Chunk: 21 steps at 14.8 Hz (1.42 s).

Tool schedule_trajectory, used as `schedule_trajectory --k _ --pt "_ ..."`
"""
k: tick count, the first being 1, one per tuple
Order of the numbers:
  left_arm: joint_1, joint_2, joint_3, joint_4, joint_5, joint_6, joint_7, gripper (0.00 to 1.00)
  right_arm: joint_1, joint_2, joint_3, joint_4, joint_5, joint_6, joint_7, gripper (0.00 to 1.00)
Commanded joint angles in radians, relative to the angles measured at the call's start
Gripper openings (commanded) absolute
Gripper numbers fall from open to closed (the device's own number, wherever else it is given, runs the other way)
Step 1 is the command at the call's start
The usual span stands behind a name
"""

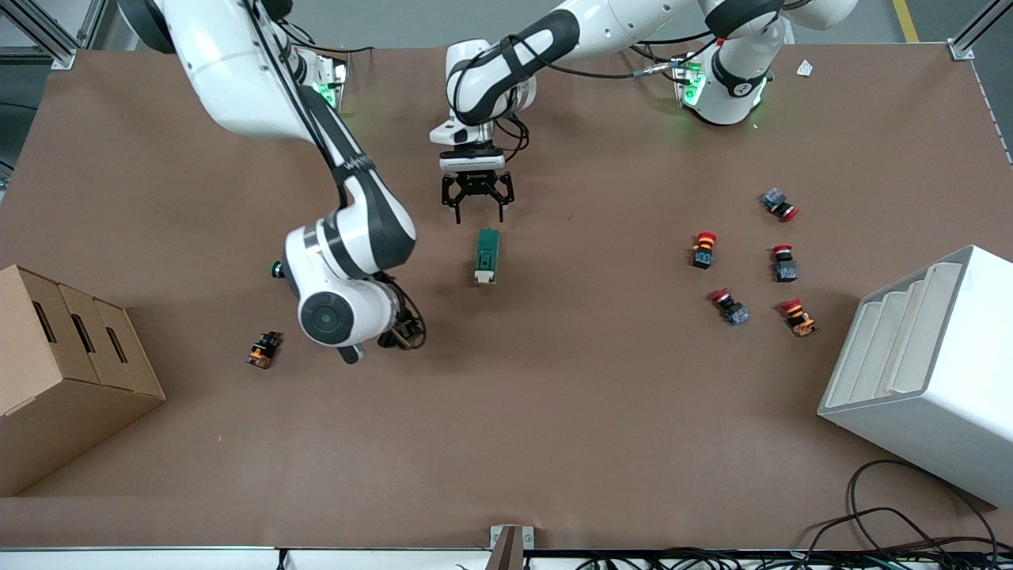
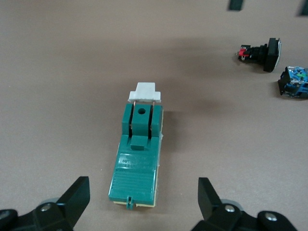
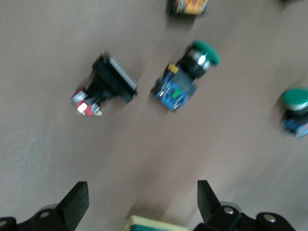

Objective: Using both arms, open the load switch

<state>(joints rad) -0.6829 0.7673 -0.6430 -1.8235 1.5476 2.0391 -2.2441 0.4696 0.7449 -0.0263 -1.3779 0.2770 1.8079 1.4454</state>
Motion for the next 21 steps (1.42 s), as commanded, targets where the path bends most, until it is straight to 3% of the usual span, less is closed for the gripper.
schedule_trajectory --k 1,4,11,14,17,21 --pt "-0.003 -0.010 0.008 -0.020 0.075 -0.025 -0.052 0.99 0.027 0.045 0.029 0.036 0.041 0.019 0.163 1.00" --pt "-0.003 0.036 0.008 -0.043 0.204 -0.080 -0.139 0.99 0.087 0.067 0.031 0.034 0.042 0.039 0.279 1.00" --pt "-0.056 0.099 0.066 -0.039 0.331 -0.140 -0.239 0.99 0.192 0.091 0.031 0.025 0.039 0.065 0.417 1.00" --pt "-0.112 0.110 0.129 -0.033 0.345 -0.139 -0.285 1.00 0.193 0.087 0.031 0.026 0.041 0.051 0.431 1.00" --pt "-0.116 0.119 0.131 -0.033 0.347 -0.139 -0.290 1.00 0.184 0.082 0.034 0.037 0.044 -0.059 0.414 1.00" --pt "-0.116 0.119 0.131 -0.033 0.347 -0.139 -0.290 1.00 0.158 0.067 0.068 0.053 0.050 -0.110 0.386 1.00"
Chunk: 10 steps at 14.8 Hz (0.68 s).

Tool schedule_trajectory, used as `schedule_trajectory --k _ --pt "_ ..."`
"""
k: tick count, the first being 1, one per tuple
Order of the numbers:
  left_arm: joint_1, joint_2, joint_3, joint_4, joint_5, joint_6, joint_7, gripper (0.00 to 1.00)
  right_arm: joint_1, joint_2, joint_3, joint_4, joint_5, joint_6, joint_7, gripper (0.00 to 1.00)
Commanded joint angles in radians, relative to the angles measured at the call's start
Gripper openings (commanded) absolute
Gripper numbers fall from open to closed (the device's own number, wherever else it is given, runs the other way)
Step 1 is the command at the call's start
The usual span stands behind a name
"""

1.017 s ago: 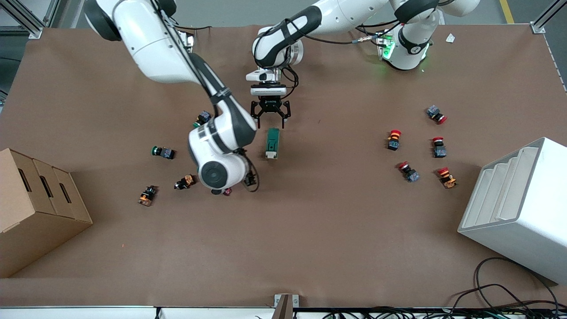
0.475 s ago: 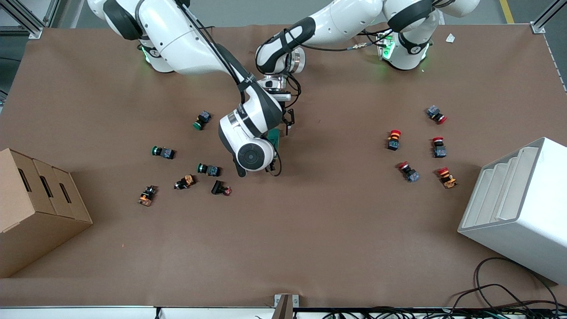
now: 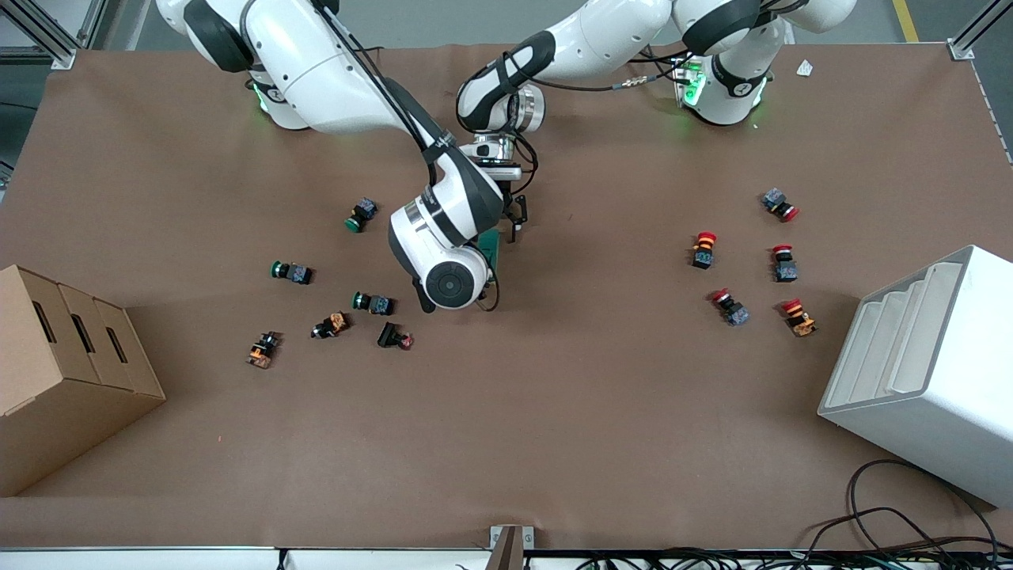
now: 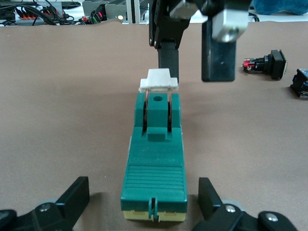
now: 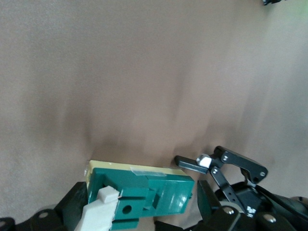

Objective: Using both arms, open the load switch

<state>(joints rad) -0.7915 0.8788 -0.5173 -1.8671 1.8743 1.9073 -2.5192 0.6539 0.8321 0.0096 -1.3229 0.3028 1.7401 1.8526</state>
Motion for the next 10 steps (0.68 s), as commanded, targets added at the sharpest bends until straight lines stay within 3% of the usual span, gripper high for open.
schedule_trajectory --k 1,4,10 --pt "-0.008 0.008 0.005 0.011 0.020 -0.007 -0.015 1.00 -0.040 -0.021 0.047 0.002 0.024 -0.071 -0.042 1.00" --pt "-0.008 0.009 0.005 0.009 0.020 -0.007 -0.015 1.00 -0.072 -0.022 0.089 0.004 0.047 -0.131 -0.079 1.00" --pt "-0.008 0.009 0.005 0.009 0.020 -0.007 -0.016 1.00 -0.051 -0.019 0.090 -0.015 0.076 -0.169 -0.104 1.00"
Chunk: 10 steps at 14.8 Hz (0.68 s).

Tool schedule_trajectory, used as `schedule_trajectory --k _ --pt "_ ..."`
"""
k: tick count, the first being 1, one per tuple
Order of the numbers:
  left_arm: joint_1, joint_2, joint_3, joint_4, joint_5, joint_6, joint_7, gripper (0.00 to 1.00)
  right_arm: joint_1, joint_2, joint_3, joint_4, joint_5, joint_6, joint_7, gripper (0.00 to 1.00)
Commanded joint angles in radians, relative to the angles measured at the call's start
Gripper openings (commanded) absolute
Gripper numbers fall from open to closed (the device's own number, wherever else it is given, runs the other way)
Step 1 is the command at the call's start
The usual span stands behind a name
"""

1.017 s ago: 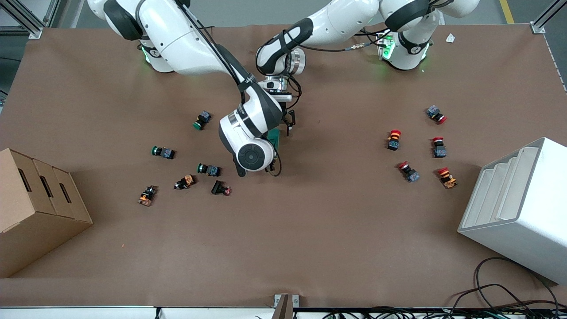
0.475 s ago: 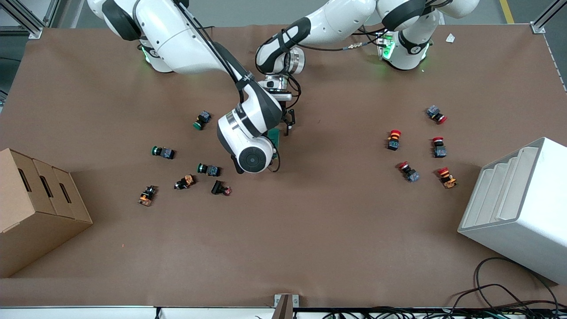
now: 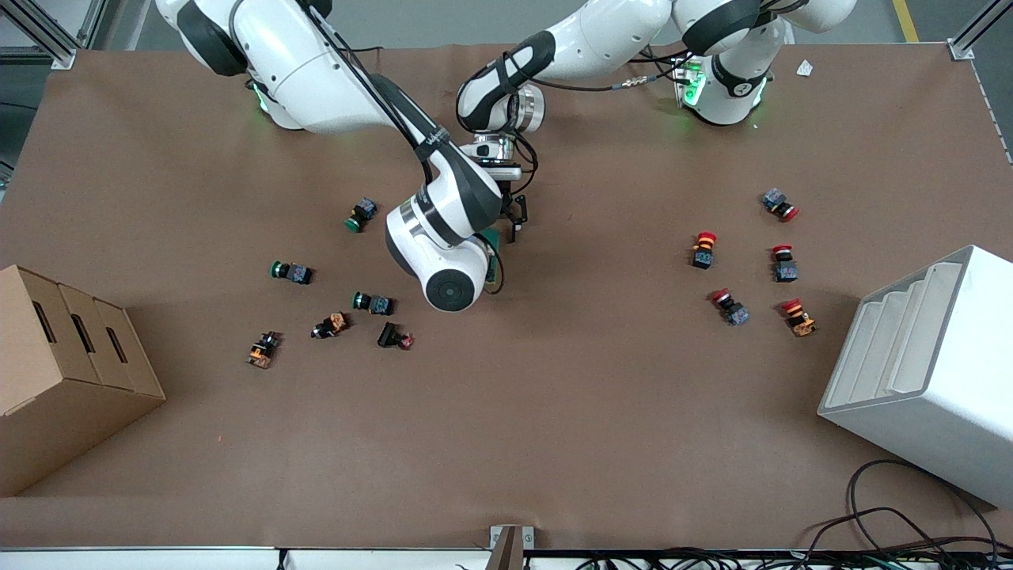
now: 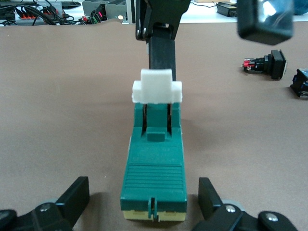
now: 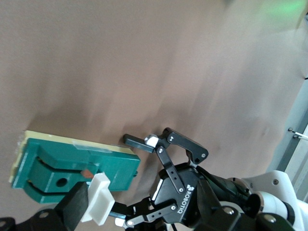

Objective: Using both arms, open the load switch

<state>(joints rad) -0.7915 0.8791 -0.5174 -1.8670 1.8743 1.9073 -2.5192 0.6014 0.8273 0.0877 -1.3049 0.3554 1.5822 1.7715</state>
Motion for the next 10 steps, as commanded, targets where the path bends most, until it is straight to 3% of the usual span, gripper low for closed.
schedule_trajectory --k 1,8,10 --pt "-0.008 0.011 0.005 0.009 0.020 -0.007 -0.016 1.00 0.017 -0.011 0.012 -0.055 0.022 -0.008 -0.026 1.00" --pt "-0.008 0.017 0.005 0.011 0.020 -0.007 -0.018 1.00 0.044 -0.010 0.010 -0.094 -0.051 0.002 -0.049 1.00" --pt "-0.008 0.017 0.005 0.011 0.020 -0.007 -0.018 1.00 0.025 -0.019 0.003 -0.085 -0.073 -0.025 -0.137 1.00"
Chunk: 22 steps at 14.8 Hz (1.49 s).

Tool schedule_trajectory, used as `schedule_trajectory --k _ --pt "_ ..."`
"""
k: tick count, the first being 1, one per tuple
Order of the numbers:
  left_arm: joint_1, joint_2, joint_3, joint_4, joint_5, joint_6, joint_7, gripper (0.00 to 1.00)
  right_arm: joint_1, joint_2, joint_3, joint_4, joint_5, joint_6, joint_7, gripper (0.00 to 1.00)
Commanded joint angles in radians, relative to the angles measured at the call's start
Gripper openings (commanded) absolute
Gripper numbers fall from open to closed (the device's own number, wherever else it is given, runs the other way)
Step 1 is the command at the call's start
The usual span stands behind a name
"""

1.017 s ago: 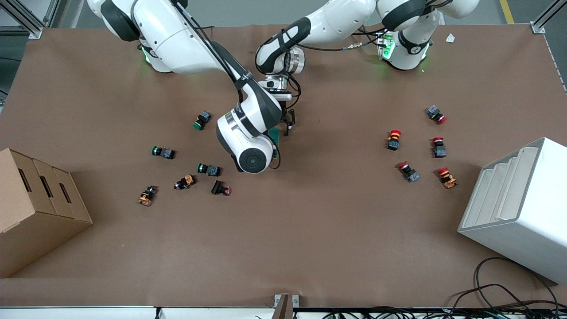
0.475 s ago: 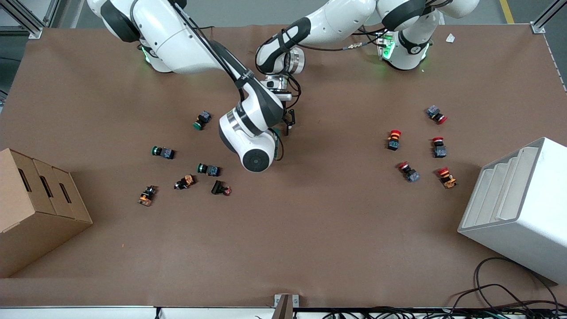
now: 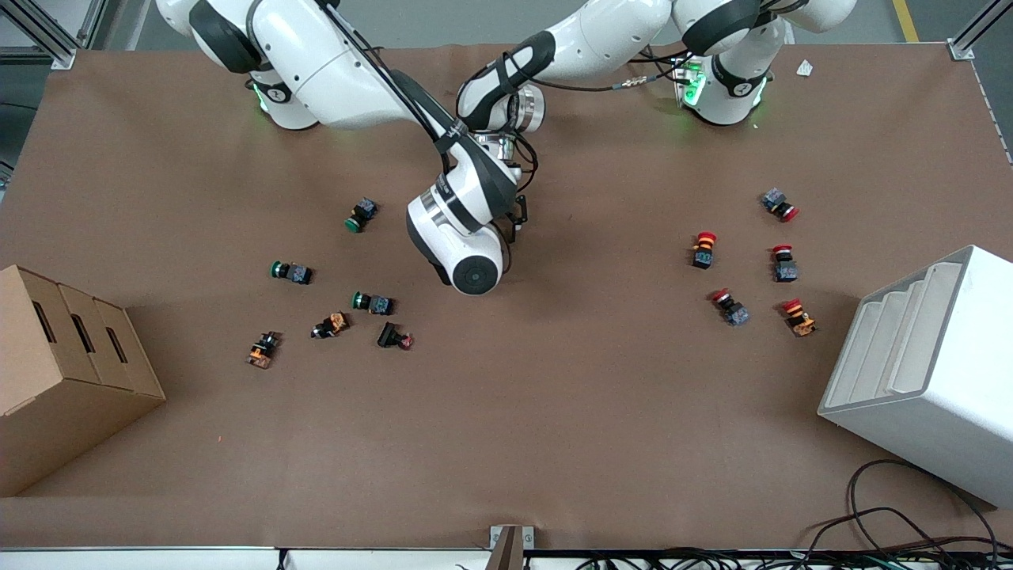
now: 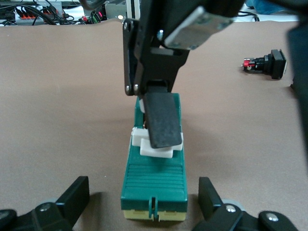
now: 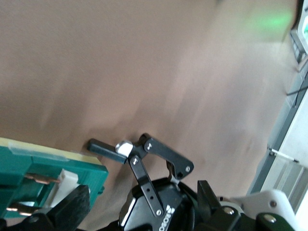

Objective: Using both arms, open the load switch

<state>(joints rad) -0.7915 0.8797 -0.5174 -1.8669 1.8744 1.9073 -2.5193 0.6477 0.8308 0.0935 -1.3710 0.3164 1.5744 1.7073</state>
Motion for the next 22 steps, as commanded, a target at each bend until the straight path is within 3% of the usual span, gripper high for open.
schedule_trajectory --k 1,5,7,14,17,20,22 --pt "-0.006 0.015 0.005 0.011 0.019 -0.007 -0.018 1.00 -0.040 -0.042 -0.008 -0.014 -0.060 -0.039 -0.137 1.00" --pt "-0.002 -0.021 -0.001 0.012 0.000 -0.007 0.011 1.00 -0.195 -0.169 -0.012 -0.013 -0.261 -0.045 -0.568 1.00" --pt "0.005 -0.051 -0.019 0.031 -0.076 -0.007 0.046 1.00 -0.296 -0.217 -0.011 -0.014 -0.296 -0.021 -0.774 1.00" --pt "0.037 -0.231 -0.041 0.209 -0.531 -0.002 0.385 1.00 -0.560 -0.372 -0.012 -0.011 -0.376 -0.031 -1.482 1.00" --pt "0.147 -0.338 -0.044 0.279 -0.774 0.009 0.668 1.00 -0.672 -0.438 -0.011 -0.008 -0.370 -0.031 -1.710 1.00" --pt "0.294 -0.453 -0.043 0.367 -1.064 -0.002 1.047 1.00 -0.736 -0.440 -0.011 0.053 -0.376 -0.088 -1.749 1.00" --pt "0.409 -0.543 -0.044 0.370 -1.203 -0.019 1.234 1.00 -0.749 -0.440 -0.012 0.078 -0.376 -0.099 -1.752 1.00"
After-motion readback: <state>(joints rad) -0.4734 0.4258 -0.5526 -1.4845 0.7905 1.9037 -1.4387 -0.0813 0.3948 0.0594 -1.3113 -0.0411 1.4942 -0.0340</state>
